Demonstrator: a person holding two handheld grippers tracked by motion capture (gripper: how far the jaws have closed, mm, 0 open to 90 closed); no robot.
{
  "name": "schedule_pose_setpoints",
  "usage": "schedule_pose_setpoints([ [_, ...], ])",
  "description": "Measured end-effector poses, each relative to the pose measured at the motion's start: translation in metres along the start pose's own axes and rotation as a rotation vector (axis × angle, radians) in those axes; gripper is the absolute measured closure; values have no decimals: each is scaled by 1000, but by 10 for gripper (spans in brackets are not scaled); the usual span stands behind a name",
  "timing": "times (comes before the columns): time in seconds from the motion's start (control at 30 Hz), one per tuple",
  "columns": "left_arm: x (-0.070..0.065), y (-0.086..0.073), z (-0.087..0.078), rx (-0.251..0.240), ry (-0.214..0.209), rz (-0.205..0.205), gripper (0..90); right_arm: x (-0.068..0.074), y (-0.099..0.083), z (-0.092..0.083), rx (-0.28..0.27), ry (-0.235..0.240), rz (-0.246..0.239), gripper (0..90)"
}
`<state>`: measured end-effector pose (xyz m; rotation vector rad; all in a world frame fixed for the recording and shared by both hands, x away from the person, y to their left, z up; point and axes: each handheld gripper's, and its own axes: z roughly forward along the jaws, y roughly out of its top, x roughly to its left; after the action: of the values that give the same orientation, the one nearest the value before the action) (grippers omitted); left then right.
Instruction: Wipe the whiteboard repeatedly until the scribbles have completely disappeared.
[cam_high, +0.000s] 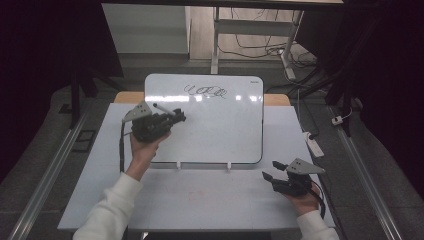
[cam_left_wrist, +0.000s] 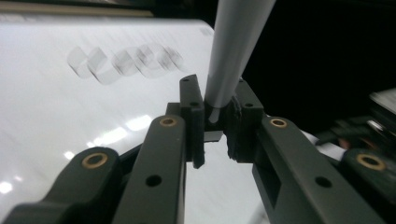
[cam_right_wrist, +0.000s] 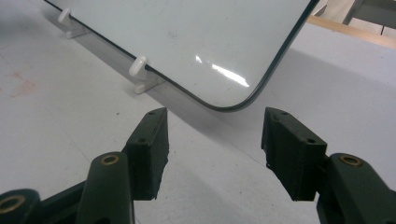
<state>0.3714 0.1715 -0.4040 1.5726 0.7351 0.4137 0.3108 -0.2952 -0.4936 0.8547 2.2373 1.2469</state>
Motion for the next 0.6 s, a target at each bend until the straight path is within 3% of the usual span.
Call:
schedule_pose_setpoints([
  [0.13, 28, 19, 14, -28, 69, -10, 778, 0, 0, 2, 6, 3, 1, 413],
  [0.23, 49, 24, 25, -38, 126, -26, 778, 0, 0, 1, 7, 1, 5, 413],
  [0.3, 56, 24, 28, -41, 135, -36, 778, -1, 0, 0, 8, -2, 5, 413],
  [0.33, 67, 24, 35, -49, 146, -59, 778, -1, -1, 0, 9, -4, 7, 413],
  [0.43, 74, 24, 42, -43, 156, -64, 778, -2, -2, -1, 14, -6, 14, 413],
  [0.6, 79, 27, 64, -16, 193, -30, 779, -4, -5, -3, 24, -15, 25, 413],
])
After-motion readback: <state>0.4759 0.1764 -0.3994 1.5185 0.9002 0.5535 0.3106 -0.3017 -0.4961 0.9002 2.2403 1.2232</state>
